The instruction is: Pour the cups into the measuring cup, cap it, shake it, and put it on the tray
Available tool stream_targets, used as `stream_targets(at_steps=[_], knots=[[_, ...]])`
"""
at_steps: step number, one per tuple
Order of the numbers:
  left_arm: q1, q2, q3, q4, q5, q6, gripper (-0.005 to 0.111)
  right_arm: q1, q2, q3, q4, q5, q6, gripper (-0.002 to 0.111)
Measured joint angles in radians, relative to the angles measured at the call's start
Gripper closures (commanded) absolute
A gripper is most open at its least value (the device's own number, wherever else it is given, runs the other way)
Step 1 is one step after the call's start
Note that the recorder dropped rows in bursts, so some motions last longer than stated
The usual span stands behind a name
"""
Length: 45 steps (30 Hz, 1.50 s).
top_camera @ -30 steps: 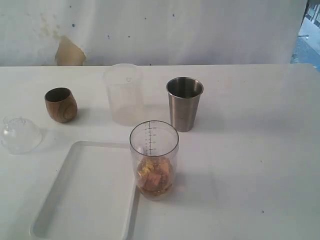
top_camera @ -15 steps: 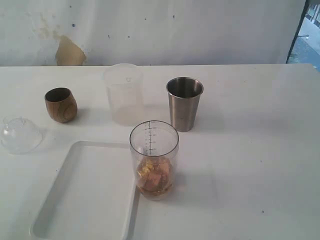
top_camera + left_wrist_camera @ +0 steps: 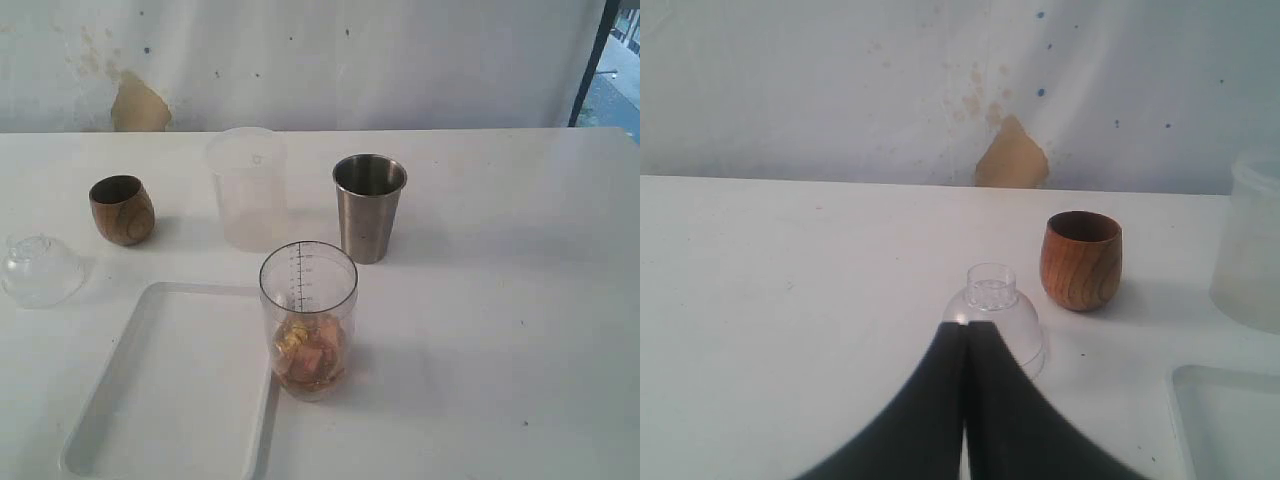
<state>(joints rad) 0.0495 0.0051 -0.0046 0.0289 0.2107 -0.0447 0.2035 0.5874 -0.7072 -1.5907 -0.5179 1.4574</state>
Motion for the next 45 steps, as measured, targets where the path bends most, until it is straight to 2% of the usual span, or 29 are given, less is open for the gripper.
stream_targets(at_steps=[5,8,10,13,17,21,23,28,40,45], knots=[[0.0,0.0,0.0,0.0,0.0,0.0,0.107,0.0,-0.015,0.045,0.139,0.094,-0.067,0.108],[0.0,0.0,0.0,0.0,0.0,0.0,0.107,0.0,-0.043,0.078,0.374,0.167,-0.195,0.108],[0.0,0.0,0.0,0.0,0.0,0.0,0.107,0.0,-0.063,0.105,0.534,0.195,-0.352,0.108],[0.0,0.0,0.0,0.0,0.0,0.0,0.107,0.0,-0.095,0.146,0.798,0.201,-0.707,0.108],[0.0,0.0,0.0,0.0,0.0,0.0,0.107,-0.01,-0.155,0.212,1.237,0.206,-1.154,0.108],[0.0,0.0,0.0,0.0,0.0,0.0,0.107,-0.034,-0.226,0.272,1.516,0.21,-1.528,0.108],[0.0,0.0,0.0,0.0,0.0,0.0,0.107,-0.038,-0.255,0.303,1.572,0.21,-1.623,0.108],[0.0,0.0,0.0,0.0,0.0,0.0,0.107,-0.042,-0.33,0.395,1.613,0.194,-1.701,0.108],[0.0,0.0,0.0,0.0,0.0,0.0,0.107,-0.042,-0.387,0.605,1.617,0.184,-1.693,0.108],[0.0,0.0,0.0,0.0,0.0,0.0,0.107,-0.042,-0.387,0.694,1.649,0.124,-1.679,0.108]])
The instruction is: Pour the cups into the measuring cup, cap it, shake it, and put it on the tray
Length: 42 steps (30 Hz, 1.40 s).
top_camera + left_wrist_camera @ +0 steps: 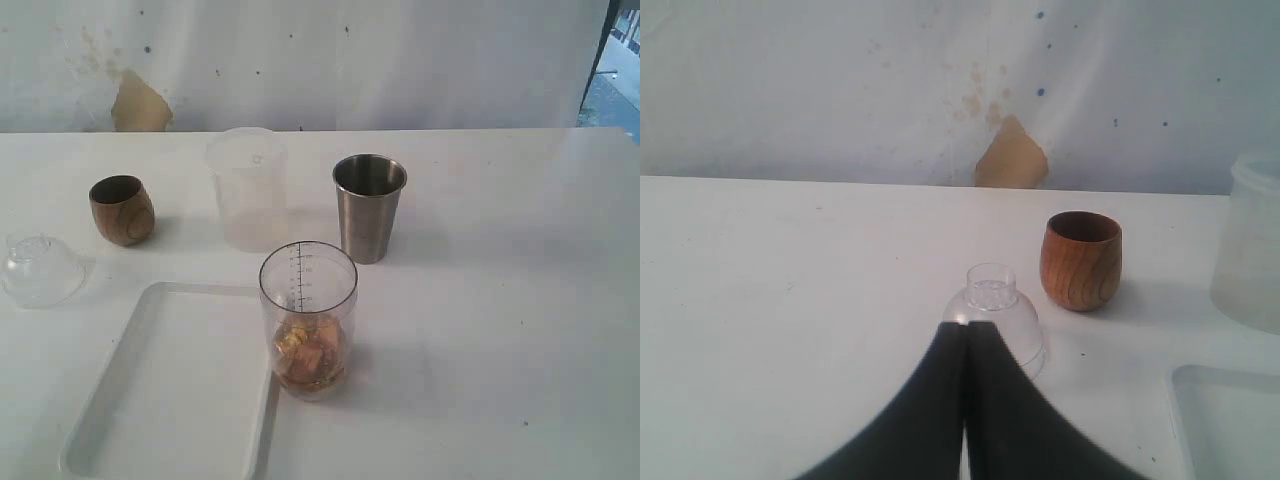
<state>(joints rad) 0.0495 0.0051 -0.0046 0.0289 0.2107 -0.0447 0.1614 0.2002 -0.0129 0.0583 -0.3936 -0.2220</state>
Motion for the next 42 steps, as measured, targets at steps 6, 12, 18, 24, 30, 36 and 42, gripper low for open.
stream_targets(at_steps=[6,12,18,24,30,36,42], knots=[[0.0,0.0,0.0,0.0,0.0,0.0,0.107,-0.013,-0.031,0.007,0.076,0.003,-0.01,0.108],[0.0,0.0,0.0,0.0,0.0,0.0,0.107,-0.052,-0.121,0.007,0.08,0.131,-0.018,0.108],[0.0,0.0,0.0,0.0,0.0,0.0,0.107,-0.094,-0.194,0.007,0.043,0.283,0.008,0.108],[0.0,0.0,0.0,0.0,0.0,0.0,0.107,-0.12,-0.194,0.007,-0.093,0.382,0.15,0.108],[0.0,0.0,0.0,0.0,0.0,0.0,0.107,-0.12,-0.194,0.007,-0.112,0.516,0.159,0.108],[0.0,0.0,0.0,0.0,0.0,0.0,0.107,-0.12,-0.194,0.009,-0.114,0.687,0.172,0.108],[0.0,0.0,0.0,0.0,0.0,0.0,0.107,-0.12,-0.194,0.011,-0.114,0.728,0.176,0.108]])
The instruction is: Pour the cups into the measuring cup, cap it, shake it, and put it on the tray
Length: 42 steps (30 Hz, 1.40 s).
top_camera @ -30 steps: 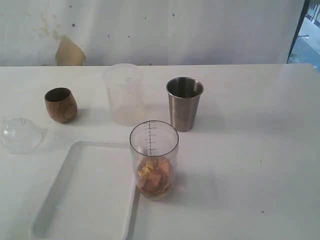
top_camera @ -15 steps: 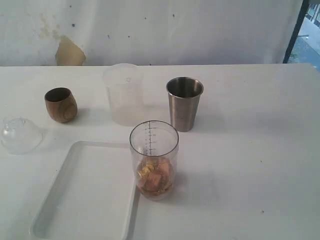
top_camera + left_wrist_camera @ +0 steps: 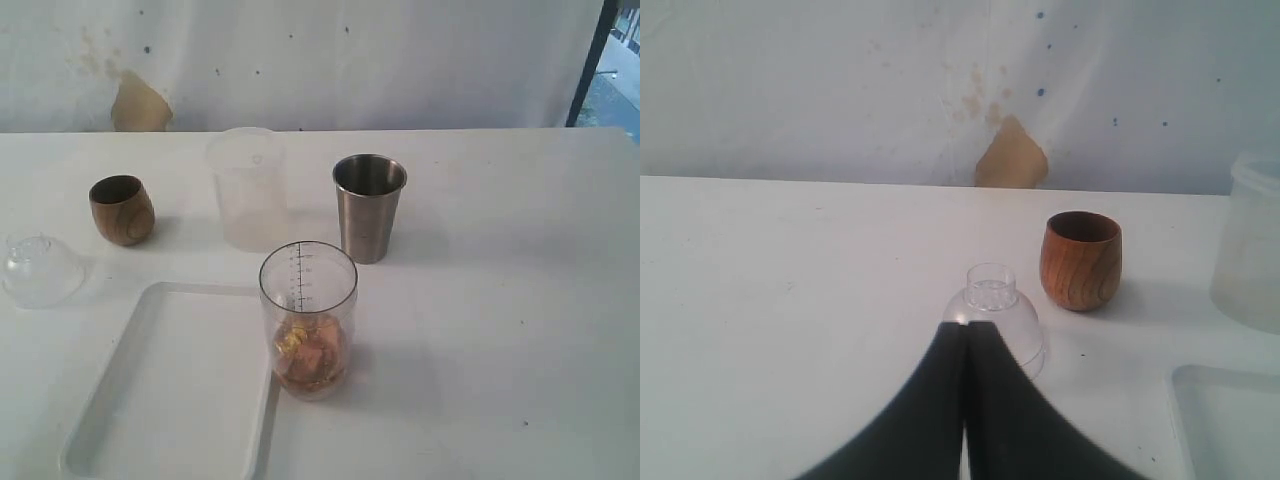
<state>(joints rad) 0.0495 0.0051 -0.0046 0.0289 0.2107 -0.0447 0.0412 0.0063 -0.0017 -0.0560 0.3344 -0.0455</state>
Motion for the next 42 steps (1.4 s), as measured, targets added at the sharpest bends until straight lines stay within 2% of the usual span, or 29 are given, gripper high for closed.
stream_targets(at_steps=[27,32,35,39,42], knots=[[0.0,0.0,0.0,0.0,-0.01,0.0,0.107,0.0,0.0,0.0,0.002,0.008,0.0,0.108],[0.0,0.0,0.0,-0.029,-0.167,-0.028,0.107,0.0,0.0,0.0,0.004,0.009,0.0,0.108],[0.0,0.0,0.0,-0.101,-0.309,-0.241,0.107,0.0,0.0,0.0,0.004,0.009,0.0,0.108],[0.0,0.0,-0.003,-0.113,-0.363,-0.322,0.107,0.0,0.0,0.0,0.004,0.011,0.0,0.108],[0.0,0.049,-0.078,-0.117,-0.349,-0.332,0.107,0.0,0.0,0.0,0.004,0.011,0.0,0.108]])
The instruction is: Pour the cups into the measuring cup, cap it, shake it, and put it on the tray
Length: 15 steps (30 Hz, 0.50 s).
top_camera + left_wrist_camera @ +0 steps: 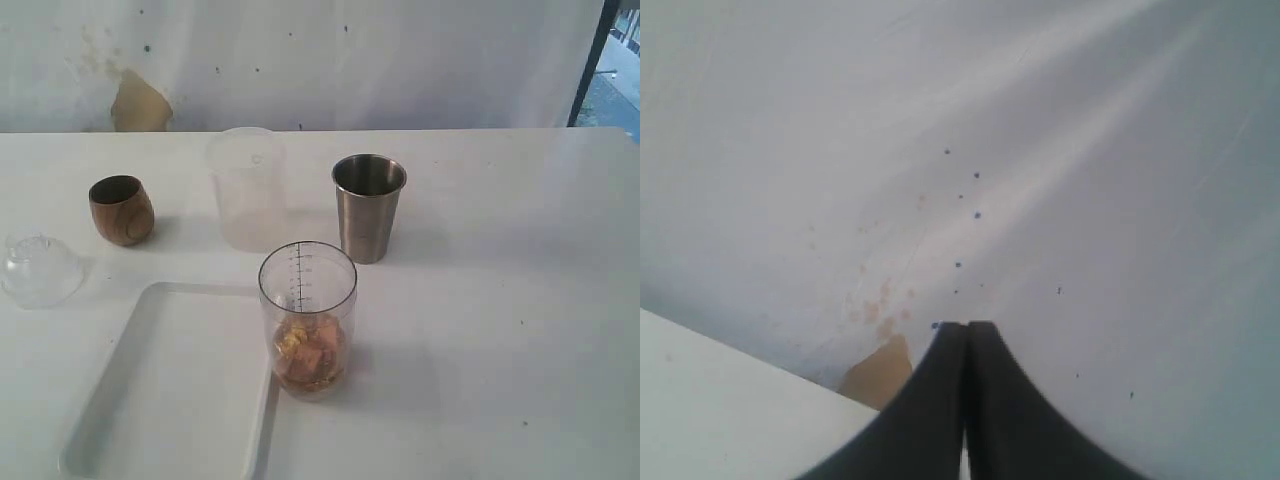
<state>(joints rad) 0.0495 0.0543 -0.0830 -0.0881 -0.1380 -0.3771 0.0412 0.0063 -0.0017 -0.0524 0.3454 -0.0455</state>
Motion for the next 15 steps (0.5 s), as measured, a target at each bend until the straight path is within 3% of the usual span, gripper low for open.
stream_targets(at_steps=[4,10,15], knots=[[0.0,0.18,-0.172,-0.002,-0.001,0.02,0.107,0.0,0.0,0.0,0.0,0.0,0.0,0.108],[0.0,0.455,-0.338,-0.002,-0.109,0.103,0.107,0.0,0.0,0.0,0.0,0.0,0.0,0.108],[0.0,0.725,-0.543,-0.004,0.089,0.145,0.107,0.0,0.0,0.0,0.0,0.0,0.0,0.108]])
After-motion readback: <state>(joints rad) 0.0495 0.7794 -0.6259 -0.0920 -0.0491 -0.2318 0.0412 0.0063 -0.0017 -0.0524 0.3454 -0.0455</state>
